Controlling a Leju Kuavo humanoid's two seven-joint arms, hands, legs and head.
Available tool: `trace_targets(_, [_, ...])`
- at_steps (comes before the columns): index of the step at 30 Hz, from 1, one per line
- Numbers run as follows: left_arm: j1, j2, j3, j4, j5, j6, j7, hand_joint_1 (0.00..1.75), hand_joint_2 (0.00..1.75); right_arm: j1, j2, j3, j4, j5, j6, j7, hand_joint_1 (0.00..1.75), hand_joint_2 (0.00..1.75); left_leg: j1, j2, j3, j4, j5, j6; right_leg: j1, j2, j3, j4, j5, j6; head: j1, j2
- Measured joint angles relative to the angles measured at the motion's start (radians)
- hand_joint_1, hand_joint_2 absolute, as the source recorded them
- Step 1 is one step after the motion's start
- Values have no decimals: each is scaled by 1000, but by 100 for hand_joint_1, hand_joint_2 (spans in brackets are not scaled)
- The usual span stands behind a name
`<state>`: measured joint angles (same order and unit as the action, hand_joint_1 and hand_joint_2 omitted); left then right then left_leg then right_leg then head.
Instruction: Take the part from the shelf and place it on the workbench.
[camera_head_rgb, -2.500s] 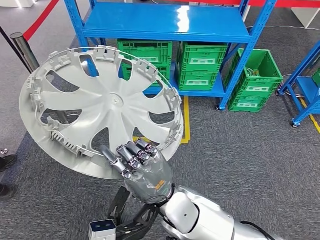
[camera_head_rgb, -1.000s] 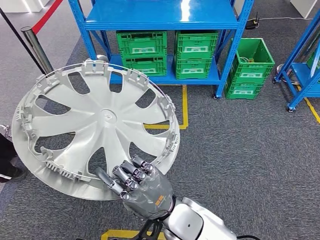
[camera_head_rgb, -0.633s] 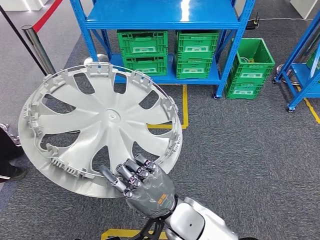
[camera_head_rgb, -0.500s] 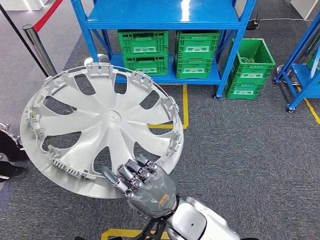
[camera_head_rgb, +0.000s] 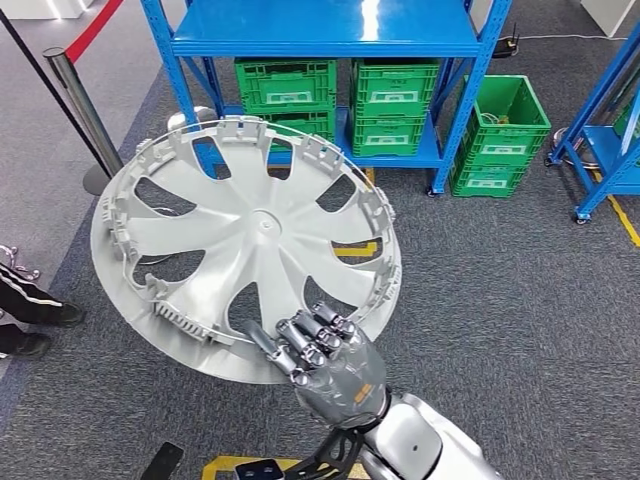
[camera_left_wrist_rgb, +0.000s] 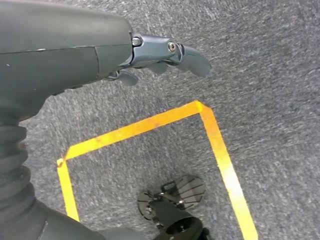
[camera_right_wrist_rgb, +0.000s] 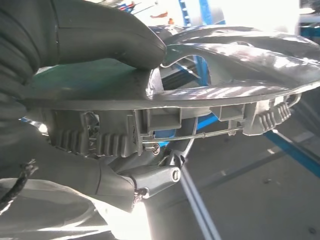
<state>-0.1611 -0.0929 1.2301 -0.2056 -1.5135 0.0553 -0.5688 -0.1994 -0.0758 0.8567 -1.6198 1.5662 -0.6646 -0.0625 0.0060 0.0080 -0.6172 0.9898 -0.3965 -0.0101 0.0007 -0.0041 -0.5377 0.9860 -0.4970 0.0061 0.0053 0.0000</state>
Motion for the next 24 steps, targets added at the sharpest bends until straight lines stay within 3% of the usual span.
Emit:
trace_targets(3, [-2, -7, -21, 0, -9, 1, 20, 0, 175, 54, -3, -68, -38, 0, 0, -58, 175, 175, 0, 0, 0, 0, 0, 0, 0, 0, -1, 0, 0, 0, 0, 0])
trace_targets(6, [-1, -19, -46, 0, -16, 0, 49, 0, 175, 143, 4, -183, -98, 0, 0, -170, 175, 175, 0, -3, -2, 0, 0, 0, 0, -3, -1, 0, 0, 0, 0, 0])
trace_targets(11, [7, -45, -80, 0, -20, 0, 93, 0, 175, 288, 57, -381, -192, 2, 0, -353, 175, 175, -1, -3, -4, 1, 0, 0, 0, -3, -2, 0, 0, 0, 0, 0])
trace_targets(16, [10, -58, -95, 0, -20, 0, 99, 0, 175, 349, 88, -477, -236, 2, 0, -374, 175, 175, -1, -3, -4, 1, 0, 0, 0, -2, -2, 0, 0, 0, 0, 0])
trace_targets(24, [11, -66, -107, 0, -23, -2, 105, 0, 175, 391, 113, -535, -266, 2, 0, -414, 175, 175, 0, -3, -4, 1, 1, 1, 0, -3, -2, 0, 0, 0, 0, 0])
